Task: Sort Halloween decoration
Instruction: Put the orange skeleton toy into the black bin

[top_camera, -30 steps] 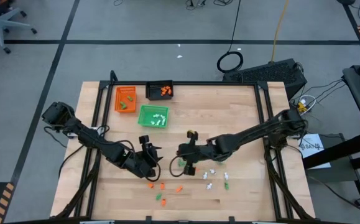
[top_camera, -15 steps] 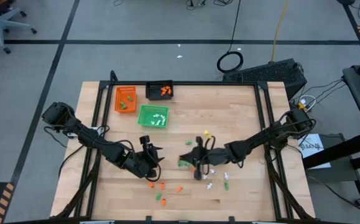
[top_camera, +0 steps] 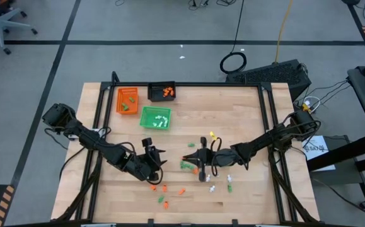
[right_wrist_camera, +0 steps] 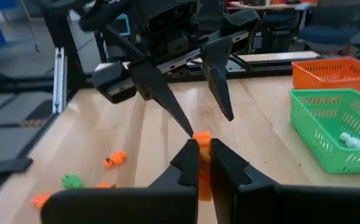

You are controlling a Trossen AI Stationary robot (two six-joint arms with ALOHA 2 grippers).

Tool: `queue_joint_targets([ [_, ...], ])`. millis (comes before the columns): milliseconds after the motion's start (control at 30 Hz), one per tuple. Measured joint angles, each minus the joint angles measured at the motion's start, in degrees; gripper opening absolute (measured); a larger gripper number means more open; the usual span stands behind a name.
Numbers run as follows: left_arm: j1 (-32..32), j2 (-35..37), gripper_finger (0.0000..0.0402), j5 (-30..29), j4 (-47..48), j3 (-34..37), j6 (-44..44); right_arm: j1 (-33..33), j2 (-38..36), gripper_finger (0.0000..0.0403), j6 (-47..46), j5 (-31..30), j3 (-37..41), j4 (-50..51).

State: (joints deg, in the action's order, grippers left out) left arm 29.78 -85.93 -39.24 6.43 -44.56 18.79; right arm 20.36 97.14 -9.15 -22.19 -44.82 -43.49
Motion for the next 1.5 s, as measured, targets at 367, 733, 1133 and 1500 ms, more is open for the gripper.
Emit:
queue_joint_targets([
  [367, 0.0, 0.0, 0.0192, 0.0, -0.1, 0.0, 0.3, 0.3, -0.1, 0.0, 21.6, 8.8, -0.7, 0.0],
  [733, 0.0, 0.0, 0.0192, 0.0, -2.3, 0.0, -0.1, 0.4, -0.1, 0.0, 40.6, 8.8, -0.7, 0.0],
  [1133, 0.0, 0.0, 0.0193, 0.0, -2.5, 0.0, -0.2, 0.4, -0.1, 0.0, 43.8, 8.8, -0.8, 0.0],
  [1500, 0.0, 0.0, 0.0192, 0.0, -2.5, 0.0, 0.0, -1.4, -0.1, 0.0, 16.1, 8.8, -0.8, -1.4],
])
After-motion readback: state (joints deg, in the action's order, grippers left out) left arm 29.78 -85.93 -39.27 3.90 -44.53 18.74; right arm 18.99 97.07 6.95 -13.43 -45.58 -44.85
